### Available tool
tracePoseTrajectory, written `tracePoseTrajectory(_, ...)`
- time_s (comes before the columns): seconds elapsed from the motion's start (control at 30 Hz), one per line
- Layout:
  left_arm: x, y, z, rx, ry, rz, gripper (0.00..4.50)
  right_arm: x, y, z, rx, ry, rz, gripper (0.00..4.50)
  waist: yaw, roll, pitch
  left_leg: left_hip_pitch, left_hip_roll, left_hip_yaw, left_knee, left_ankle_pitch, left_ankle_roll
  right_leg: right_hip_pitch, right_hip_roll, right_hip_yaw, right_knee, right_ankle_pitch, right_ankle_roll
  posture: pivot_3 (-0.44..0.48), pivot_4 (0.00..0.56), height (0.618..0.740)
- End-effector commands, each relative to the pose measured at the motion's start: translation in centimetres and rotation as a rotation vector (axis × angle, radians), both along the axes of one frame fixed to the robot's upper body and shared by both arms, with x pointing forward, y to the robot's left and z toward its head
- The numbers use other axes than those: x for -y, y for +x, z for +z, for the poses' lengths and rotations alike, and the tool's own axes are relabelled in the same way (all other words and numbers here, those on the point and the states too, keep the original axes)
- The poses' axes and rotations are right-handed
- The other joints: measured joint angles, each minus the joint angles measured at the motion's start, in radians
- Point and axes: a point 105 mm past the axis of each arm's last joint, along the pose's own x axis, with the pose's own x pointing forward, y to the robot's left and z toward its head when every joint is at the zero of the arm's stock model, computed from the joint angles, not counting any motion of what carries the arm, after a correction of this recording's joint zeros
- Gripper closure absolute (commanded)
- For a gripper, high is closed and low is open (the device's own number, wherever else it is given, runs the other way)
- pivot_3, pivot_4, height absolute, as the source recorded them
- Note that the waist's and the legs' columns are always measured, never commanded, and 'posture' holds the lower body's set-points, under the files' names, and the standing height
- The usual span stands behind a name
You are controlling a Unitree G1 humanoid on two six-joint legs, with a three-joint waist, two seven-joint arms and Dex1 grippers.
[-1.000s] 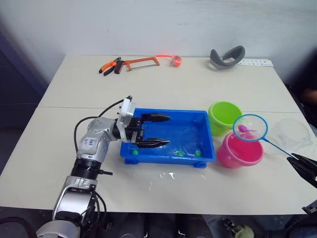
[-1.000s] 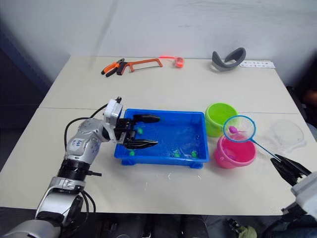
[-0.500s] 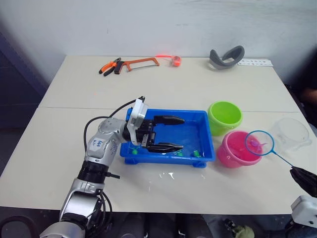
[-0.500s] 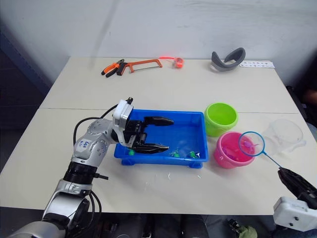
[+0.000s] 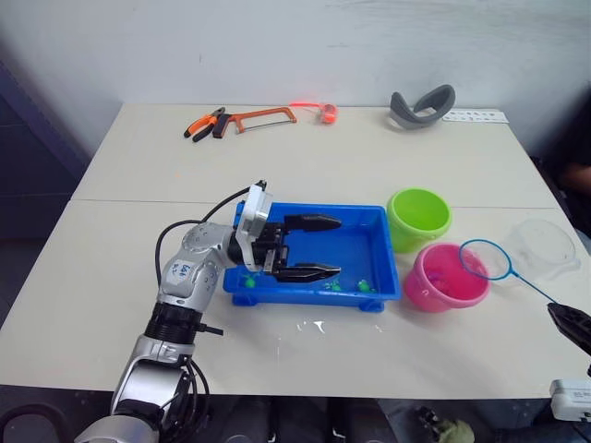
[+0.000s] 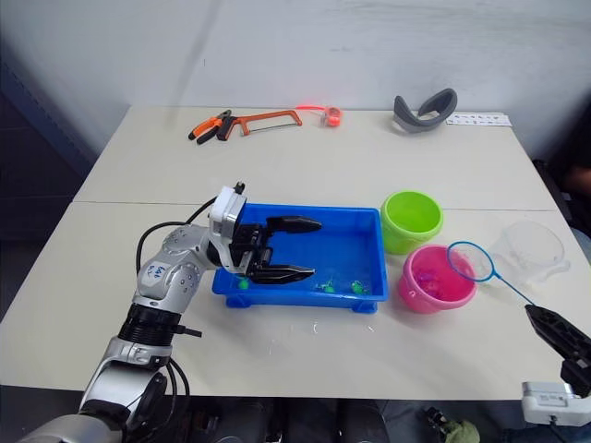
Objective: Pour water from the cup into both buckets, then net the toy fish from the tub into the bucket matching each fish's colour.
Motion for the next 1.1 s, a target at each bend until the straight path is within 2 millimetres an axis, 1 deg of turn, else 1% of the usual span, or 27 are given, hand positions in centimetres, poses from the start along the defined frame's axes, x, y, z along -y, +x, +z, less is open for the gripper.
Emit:
tracePoseTrajectory(0.03, -0.9, 0.0, 0.3, 0.025, -0.026, 0.012, 0.06, 0.0, -0.4, 2.2, 0.079, 0.171, 0.01, 4.5, 0.0, 0.0, 0.0, 0.0, 0.0, 0.0, 0.0, 0.0, 0.0, 0.0, 0.0, 0.0, 0.0, 0.0, 0.0, 0.0, 0.15, 0.74)
tracePoseTrajectory(0.07, -1.3, 0.1, 0.2, 0.025, -0.024, 0.025, 0.06, -0.6, -0.2, 2.9, 0.073, 0.3, 0.024, 4.5, -0.002, 0.0, 0.0, 0.0, 0.0, 0.0, 0.0, 0.0, 0.0, 0.0, 0.0, 0.0, 0.0, 0.0, 0.0, 0.0, 0.15, 0.74)
tracePoseTrajectory(0.13, -2.4, 0.4, 0.0, 0.023, -0.02, 0.06, 0.06, -2.2, 0.4, 4.2, 0.029, 0.496, 0.067, 4.5, -0.006, 0.001, 0.0, 0.001, 0.0, 0.0, -0.001, 0.0, 0.0, 0.0, -0.001, 0.001, 0.0, 0.0, 0.0, 0.0, 0.15, 0.74)
tracePoseTrajectory(0.2, -3.5, 0.8, -0.1, 0.023, -0.017, 0.101, 0.06, -4.1, 1.1, 5.0, -0.066, 0.601, 0.123, 4.5, -0.017, 0.001, 0.0, 0.001, 0.003, 0.0, 0.0, 0.0, 0.0, 0.001, -0.001, 0.001, 0.0, 0.0, 0.0, 0.0, 0.15, 0.74)
tracePoseTrajectory(0.27, -4.7, 1.1, -0.1, 0.024, -0.013, 0.15, 0.06, -6.2, 1.9, 5.0, -0.212, 0.642, 0.174, 4.5, -0.025, 0.001, 0.0, 0.002, 0.004, 0.0, 0.0, 0.0, 0.0, 0.001, -0.002, 0.0, 0.0, 0.0, -0.001, 0.0, 0.15, 0.74)
tracePoseTrajectory(0.37, -6.4, 1.4, -0.4, 0.038, 0.0, 0.226, 0.06, -8.8, 3.9, 5.2, -0.355, 0.6, 0.23, 4.5, -0.026, 0.0, 0.0, 0.001, 0.005, -0.001, 0.0, 0.0, 0.0, 0.001, -0.003, 0.0, 0.0, 0.0, -0.001, 0.0, 0.15, 0.74)
tracePoseTrajectory(0.43, -7.4, 1.4, -0.6, 0.045, 0.008, 0.277, 0.06, -10.1, 5.6, 5.8, -0.378, 0.545, 0.268, 4.5, -0.024, 0.0, 0.0, 0.001, 0.005, -0.001, 0.001, -0.001, 0.001, 0.001, -0.003, -0.001, 0.0, 0.0, -0.001, 0.0, 0.15, 0.74)
tracePoseTrajectory(0.5, -8.1, 1.4, -0.7, 0.052, 0.016, 0.318, 0.06, -11.1, 6.8, 6.0, -0.42, 0.511, 0.281, 4.5, -0.02, 0.0, 0.0, 0.0, 0.004, -0.001, 0.001, -0.001, 0.001, 0.0, -0.005, -0.001, 0.0, 0.0, -0.001, 0.0, 0.15, 0.74)
tracePoseTrajectory(0.57, -8.6, 1.3, -0.9, 0.057, 0.025, 0.35, 0.06, -11.6, 7.5, 5.5, -0.476, 0.429, 0.294, 4.5, -0.006, 0.0, 0.0, -0.001, 0.003, -0.003, 0.001, -0.001, 0.001, 0.0, -0.006, -0.004, -0.001, 0.0, -0.001, 0.0, 0.15, 0.74)
tracePoseTrajectory(0.6, -9.0, 1.0, -1.0, 0.057, 0.037, 0.366, 0.06, -11.8, 8.3, 5.5, -0.485, 0.386, 0.299, 4.5, -0.002, 0.0, 0.0, -0.002, 0.003, -0.003, 0.001, -0.001, 0.001, 0.0, -0.006, -0.005, 0.0, 0.0, -0.001, 0.0, 0.15, 0.74)
tracePoseTrajectory(0.77, -9.9, 0.1, -1.4, 0.056, 0.125, 0.388, 0.06, -12.3, 10.7, 5.2, -0.514, 0.205, 0.331, 4.5, -0.006, 0.0, 0.001, -0.004, 0.0, -0.003, 0.002, -0.002, 0.003, 0.0, -0.012, -0.009, -0.002, 0.0, -0.001, 0.0, 0.15, 0.74)
tracePoseTrajectory(0.9, -10.6, -0.1, -0.9, 0.092, 0.243, 0.342, 0.06, -12.5, 13.0, 5.9, -0.498, 0.102, 0.344, 4.5, -0.007, 0.0, 0.001, -0.004, -0.002, -0.003, 0.003, -0.001, 0.004, 0.0, -0.013, -0.01, -0.001, 0.0, 0.0, 0.0, 0.15, 0.74)
tracePoseTrajectory(1.0, -11.1, -0.1, -0.7, 0.125, 0.331, 0.294, 0.06, -13.0, 13.8, 6.4, -0.517, 0.052, 0.363, 4.5, -0.012, 0.001, 0.002, -0.005, -0.002, -0.003, 0.003, 0.0, 0.004, -0.001, -0.013, -0.011, 0.0, 0.0, 0.0, 0.0, 0.15, 0.74)
tracePoseTrajectory(1.1, -11.3, 0.2, -0.5, 0.149, 0.371, 0.271, 0.06, -13.5, 13.8, 6.1, -0.584, -0.01, 0.386, 4.5, -0.015, 0.001, 0.002, -0.005, -0.002, -0.003, 0.002, 0.0, 0.004, -0.001, -0.012, -0.011, 0.002, 0.0, 0.0, 0.0, 0.15, 0.74)
